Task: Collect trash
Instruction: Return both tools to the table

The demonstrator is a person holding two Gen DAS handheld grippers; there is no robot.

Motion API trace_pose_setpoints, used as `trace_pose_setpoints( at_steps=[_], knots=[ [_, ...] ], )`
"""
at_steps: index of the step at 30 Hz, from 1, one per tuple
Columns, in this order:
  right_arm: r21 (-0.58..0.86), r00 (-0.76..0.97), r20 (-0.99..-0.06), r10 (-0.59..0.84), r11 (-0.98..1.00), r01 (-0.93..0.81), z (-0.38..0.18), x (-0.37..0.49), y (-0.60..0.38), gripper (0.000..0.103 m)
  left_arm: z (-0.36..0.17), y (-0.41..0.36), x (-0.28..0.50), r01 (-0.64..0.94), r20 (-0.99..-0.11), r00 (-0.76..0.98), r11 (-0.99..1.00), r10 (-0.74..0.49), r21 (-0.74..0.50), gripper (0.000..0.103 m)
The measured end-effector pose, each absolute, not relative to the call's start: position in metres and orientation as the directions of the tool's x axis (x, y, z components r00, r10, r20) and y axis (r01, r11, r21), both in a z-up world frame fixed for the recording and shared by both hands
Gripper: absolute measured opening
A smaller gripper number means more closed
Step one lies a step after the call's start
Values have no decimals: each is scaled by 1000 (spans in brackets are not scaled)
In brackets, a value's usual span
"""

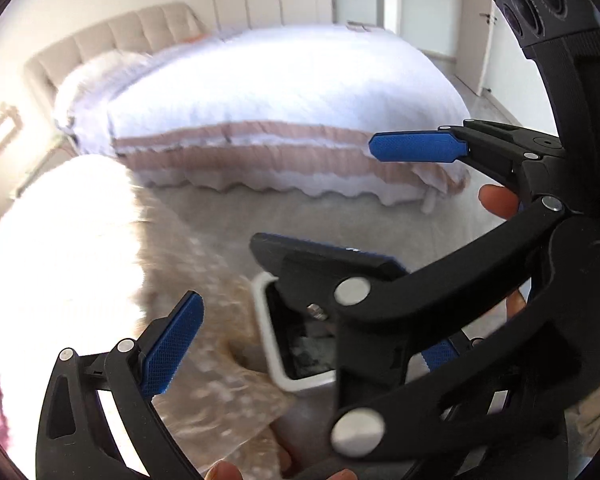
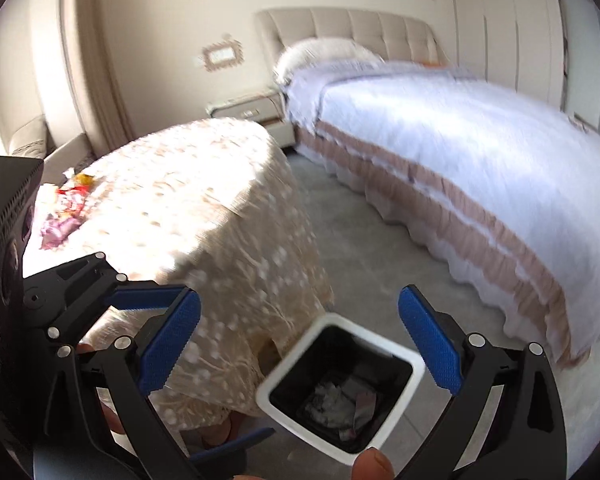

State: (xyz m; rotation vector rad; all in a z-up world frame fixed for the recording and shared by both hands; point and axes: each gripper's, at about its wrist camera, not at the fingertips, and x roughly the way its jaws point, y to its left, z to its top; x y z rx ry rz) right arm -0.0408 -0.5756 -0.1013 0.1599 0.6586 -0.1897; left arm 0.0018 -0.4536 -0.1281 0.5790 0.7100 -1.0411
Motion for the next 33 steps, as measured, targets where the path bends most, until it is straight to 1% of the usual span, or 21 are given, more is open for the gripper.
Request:
trace_pose_setpoints(
  at_steps=[4,12,14,18,24,33],
  knots=[
    [53,817,-567,-102,986,160,-80,-34,-546,99,-112,-417,9,869,-718,422,474,-554,144,98],
    [-21,895,-446,-8,1000,-2,-49,-11,-472,99,-83,-328,39,747,-651,560,653,-513,128,98],
    [-38,901,-433,16,999,-36,-46,-3,-454,99,-75,-305,43,712,-628,597,690,-499,129,98],
    [-41,888,-453,82,993,-113,-42,16,-420,99,-63,-256,50,635,-591,669,760,-450,140,98],
    [-44,868,-469,162,978,-206,-38,40,-371,99,-53,-194,77,500,-570,746,856,-346,135,98],
    [-38,832,-495,251,950,-309,-40,87,-302,99,-50,-105,115,276,-553,821,946,-142,167,98]
  ],
)
